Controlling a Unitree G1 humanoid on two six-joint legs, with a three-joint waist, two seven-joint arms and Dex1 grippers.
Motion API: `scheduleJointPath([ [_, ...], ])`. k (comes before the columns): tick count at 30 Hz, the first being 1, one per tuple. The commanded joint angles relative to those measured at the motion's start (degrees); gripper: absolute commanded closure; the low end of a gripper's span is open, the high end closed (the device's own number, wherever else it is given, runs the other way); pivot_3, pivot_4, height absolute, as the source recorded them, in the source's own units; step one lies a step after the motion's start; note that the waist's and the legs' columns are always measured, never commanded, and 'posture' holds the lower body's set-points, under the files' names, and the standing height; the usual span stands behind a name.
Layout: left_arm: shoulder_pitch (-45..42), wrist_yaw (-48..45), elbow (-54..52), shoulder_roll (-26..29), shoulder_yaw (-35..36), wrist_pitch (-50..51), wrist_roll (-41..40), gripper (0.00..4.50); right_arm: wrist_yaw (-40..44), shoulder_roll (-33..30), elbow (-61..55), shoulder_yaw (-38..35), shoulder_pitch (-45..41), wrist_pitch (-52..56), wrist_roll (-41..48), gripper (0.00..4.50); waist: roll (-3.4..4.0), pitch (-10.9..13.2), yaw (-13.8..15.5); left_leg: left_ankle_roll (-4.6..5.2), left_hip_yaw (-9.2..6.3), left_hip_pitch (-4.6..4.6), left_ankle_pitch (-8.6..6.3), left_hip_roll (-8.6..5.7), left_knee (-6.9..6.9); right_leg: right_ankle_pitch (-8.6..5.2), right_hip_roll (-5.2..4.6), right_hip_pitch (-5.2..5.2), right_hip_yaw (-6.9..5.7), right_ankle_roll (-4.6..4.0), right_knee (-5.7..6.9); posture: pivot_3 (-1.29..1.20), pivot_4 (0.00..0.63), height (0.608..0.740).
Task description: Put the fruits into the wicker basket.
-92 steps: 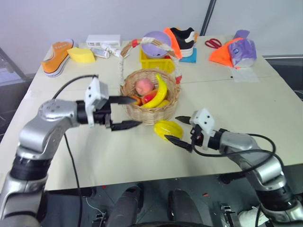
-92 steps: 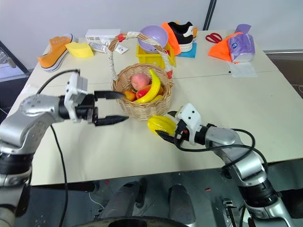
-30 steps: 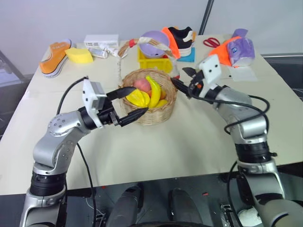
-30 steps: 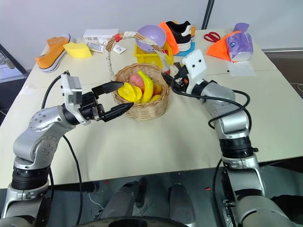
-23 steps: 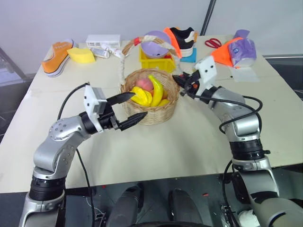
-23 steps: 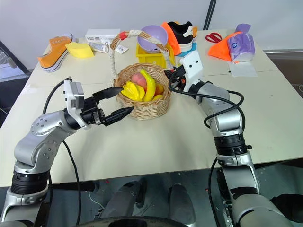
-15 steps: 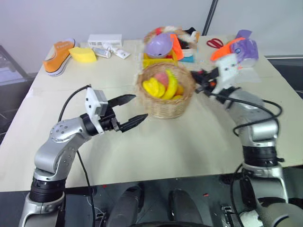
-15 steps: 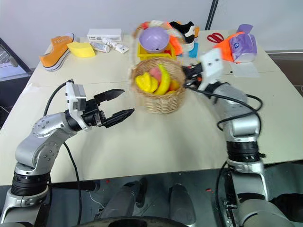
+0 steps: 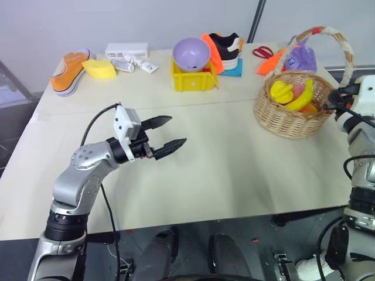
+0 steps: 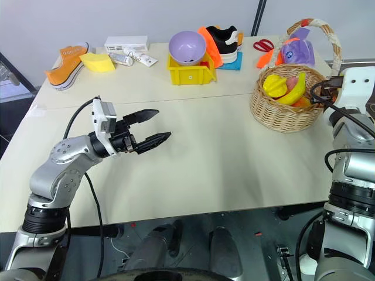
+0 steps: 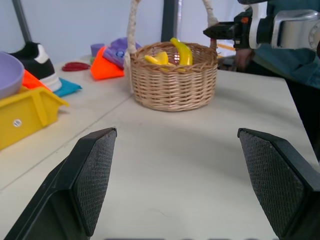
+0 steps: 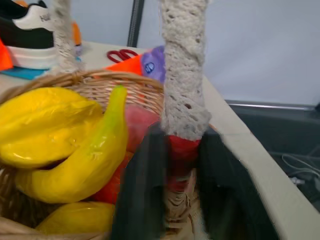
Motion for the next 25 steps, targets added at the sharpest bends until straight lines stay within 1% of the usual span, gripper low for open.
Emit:
scheduleJointPath([
  [1,-0.3,0.9,-0.3,0.3,1.3,-0.9,0.6,0.33,-0.1,-0.4,-4.6,-1.8,1.1,-2.2,0.6,1.56,0.0,0.0,0.1,0.0,-0.01,0.0,0.0,0.0,0.0,0.0,0.0,0.01,-0.01,0.0,0.0,0.0,0.15,0.74],
  [2,-0.2,1.2,0.0,0.5,1.6,-0.7,0.6,0.33,0.5,-0.5,-5.8,-2.0,2.3,-2.6,0.9,1.08,0.0,0.0,0.1,0.0,-0.02,0.0,0.0,0.0,0.01,0.0,0.0,0.01,-0.01,0.0,0.0,0.0,0.15,0.74],
  [5,1.0,1.7,1.7,1.2,3.2,-0.9,0.8,0.33,5.0,-0.9,-10.8,-4.2,8.8,-4.2,3.6,1.08,0.0,0.0,0.4,0.0,-0.04,-0.01,0.0,-0.01,0.03,0.0,-0.01,0.06,-0.01,0.01,-0.02,0.0,0.15,0.74],
  [8,4.3,2.5,5.0,3.1,6.5,-2.8,2.6,0.33,11.6,-0.6,-15.3,-8.5,19.1,-6.7,7.5,1.08,0.0,0.0,0.6,0.01,-0.07,0.0,-0.01,-0.02,0.02,-0.01,-0.02,0.09,-0.02,0.02,-0.06,0.0,0.15,0.74],
  [10,6.4,2.8,6.9,4.2,8.7,-3.9,3.3,0.33,14.7,-0.4,-17.2,-10.3,24.4,-7.9,9.3,1.08,0.03,0.0,0.6,0.02,-0.09,0.01,-0.02,-0.01,0.0,-0.01,-0.02,0.09,-0.02,0.02,-0.06,0.0,0.15,0.74],
  [11,7.3,2.9,7.7,4.7,9.4,-4.6,3.8,0.33,16.2,-0.5,-18.0,-10.3,26.5,-8.6,10.0,1.08,0.04,0.0,0.4,0.02,-0.08,0.01,-0.02,-0.01,0.0,-0.02,-0.02,0.07,-0.01,0.01,-0.05,0.0,0.15,0.74],
  [14,11.7,3.8,11.2,5.9,11.8,-7.2,6.5,0.33,22.9,-0.4,-24.1,-5.5,32.0,-8.4,13.4,1.08,0.12,0.0,-0.3,-0.05,-0.06,0.06,-0.07,0.0,0.01,-0.12,-0.02,0.08,0.06,-0.2,-0.05,0.0,0.15,0.74],
  [16,14.5,4.4,12.7,5.6,13.2,-8.7,7.2,0.33,25.3,0.3,-26.5,-0.8,32.6,-8.0,14.5,1.08,0.13,0.0,-0.5,-0.12,-0.06,0.1,-0.12,0.03,0.01,-0.13,0.0,0.08,0.13,-0.22,-0.05,0.0,0.15,0.74],
  [20,18.8,6.4,12.4,4.4,14.7,-10.1,7.7,0.33,25.3,3.4,-25.7,7.1,29.4,-8.4,13.3,1.08,0.11,0.0,0.2,-0.14,-0.08,0.08,-0.13,0.09,0.01,-0.14,-0.02,-0.05,0.07,-0.24,-0.14,0.0,0.15,0.74],
  [22,20.5,7.2,11.4,3.9,15.4,-10.4,7.6,0.33,25.2,4.7,-24.0,9.7,27.3,-8.7,12.6,1.08,0.11,0.0,0.4,-0.13,-0.08,0.04,-0.14,0.06,0.01,-0.14,-0.06,-0.1,0.04,-0.24,-0.21,0.0,0.15,0.74],
  [25,22.3,7.9,10.1,3.5,15.9,-10.0,7.3,0.33,25.7,5.3,-21.8,11.4,25.6,-9.4,12.2,1.08,0.09,-0.1,0.9,-0.11,-0.07,0.03,-0.15,-0.01,0.01,-0.14,-0.14,-0.09,0.01,-0.24,-0.27,0.0,0.15,0.74],
])
